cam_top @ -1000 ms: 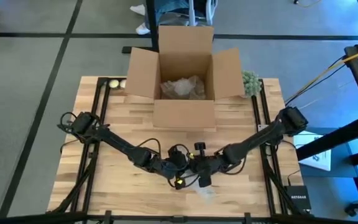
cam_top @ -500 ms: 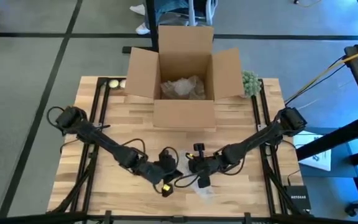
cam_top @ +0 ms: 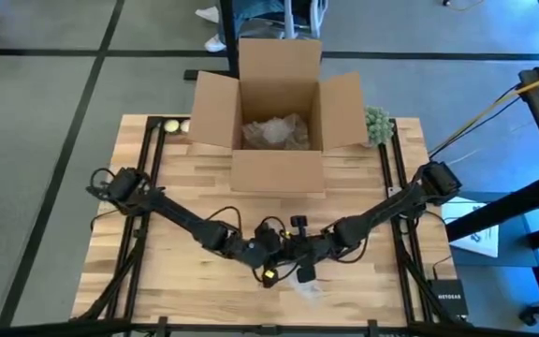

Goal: Wrap mug
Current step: Wrap the mug with the bubble wrap

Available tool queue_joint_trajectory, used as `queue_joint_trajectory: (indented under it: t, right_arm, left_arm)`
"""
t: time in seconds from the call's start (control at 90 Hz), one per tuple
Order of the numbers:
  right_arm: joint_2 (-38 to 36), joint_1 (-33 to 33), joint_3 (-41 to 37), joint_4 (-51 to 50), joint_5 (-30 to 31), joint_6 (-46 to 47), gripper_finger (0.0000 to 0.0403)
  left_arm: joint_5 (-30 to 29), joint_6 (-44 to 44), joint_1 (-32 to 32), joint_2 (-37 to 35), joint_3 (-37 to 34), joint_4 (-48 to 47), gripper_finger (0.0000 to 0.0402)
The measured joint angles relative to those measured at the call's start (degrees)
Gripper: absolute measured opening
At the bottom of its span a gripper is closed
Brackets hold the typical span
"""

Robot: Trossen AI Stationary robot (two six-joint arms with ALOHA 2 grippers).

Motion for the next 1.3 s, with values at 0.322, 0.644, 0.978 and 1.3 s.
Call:
queue_joint_trajectory:
  t: [0.322, 0.644, 0.978, 1.3]
  right_arm:
    - [-7.64, 0.04, 6.8, -14.66, -3.47, -0.82, 0.0001]
    - [-2.43, -0.26, 2.34, -4.8, -5.14, -0.48, 0.0001]
    - [-0.3, -0.57, 1.29, -2.76, -1.7, 0.83, 0.0001]
    - [-0.3, -0.76, 0.8, -1.16, 0.54, 1.18, 0.0001]
  left_arm:
    - [-1.19, -0.13, 0.18, -0.01, 0.01, -0.5, 0.0]
    - [-1.14, -0.04, 0.0, -0.42, -0.28, -1.18, 0.0]
    - [-1.45, -0.39, -3.71, -7.19, -0.32, -5.02, 0.0]
    - [-2.56, -3.06, -7.69, -6.06, -0.21, -5.37, 0.0]
